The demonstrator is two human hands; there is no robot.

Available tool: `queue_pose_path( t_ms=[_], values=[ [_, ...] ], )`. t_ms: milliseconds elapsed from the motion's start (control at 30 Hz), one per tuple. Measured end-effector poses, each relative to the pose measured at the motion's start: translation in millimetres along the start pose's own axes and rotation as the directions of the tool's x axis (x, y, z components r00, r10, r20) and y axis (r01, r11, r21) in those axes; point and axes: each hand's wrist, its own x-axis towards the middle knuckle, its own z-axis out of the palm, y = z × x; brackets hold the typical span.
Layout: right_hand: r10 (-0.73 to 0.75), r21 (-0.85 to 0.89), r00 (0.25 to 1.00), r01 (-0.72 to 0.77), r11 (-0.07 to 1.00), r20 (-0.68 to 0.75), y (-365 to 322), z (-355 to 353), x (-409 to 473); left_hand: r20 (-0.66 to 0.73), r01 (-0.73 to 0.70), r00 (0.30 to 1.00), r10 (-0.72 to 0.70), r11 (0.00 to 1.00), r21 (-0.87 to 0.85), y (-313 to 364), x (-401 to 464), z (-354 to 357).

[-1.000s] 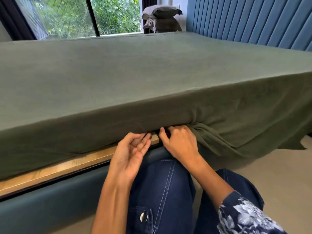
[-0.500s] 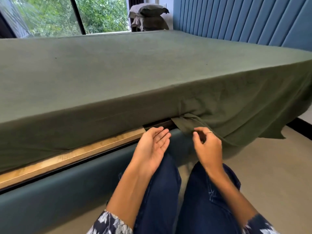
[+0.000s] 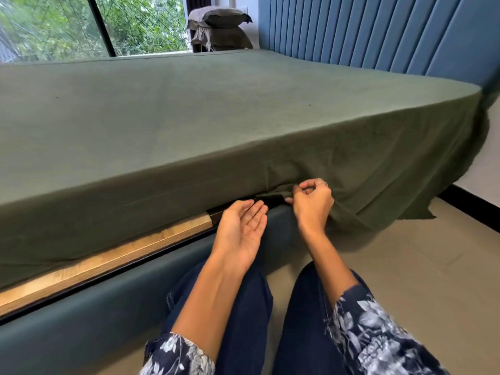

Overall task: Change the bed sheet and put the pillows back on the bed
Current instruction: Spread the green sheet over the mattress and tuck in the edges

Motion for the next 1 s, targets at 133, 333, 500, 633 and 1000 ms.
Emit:
queue_pose_path(
  t_ms=[133,333,500,633,1000],
  values=[
    [-0.169,-0.002,0.983,0.169,0.986,-0.072,-1.5,9.7,1.1,-0.021,0.001,1.000,0.000,0.998,0.065,-3.4,9.6,7.1],
    [-0.426,-0.077,0.874,0.453,0.888,0.234,37.4,-3.3,-23.2,-0.002,-0.026,1.000,0.026,1.000,-0.014,-11.4,21.4,19.1],
    [-0.440,-0.177,0.774,0.563,0.807,0.456,55.4,-19.3,-26.4,0.003,-0.057,0.998,0.058,0.987,-0.153,-20.4,23.2,23.6],
    [-0.484,-0.263,0.736,0.642,0.720,0.473,51.3,-19.3,-17.8,-0.016,-0.059,0.998,0.058,0.985,-0.159,-22.2,33.4,31.0],
    [-0.442,-0.537,0.598,0.800,0.268,0.669,30.0,-11.6,28.1,0.046,0.039,0.998,-0.032,0.987,-0.154,-12.5,58.1,48.8]
  ],
)
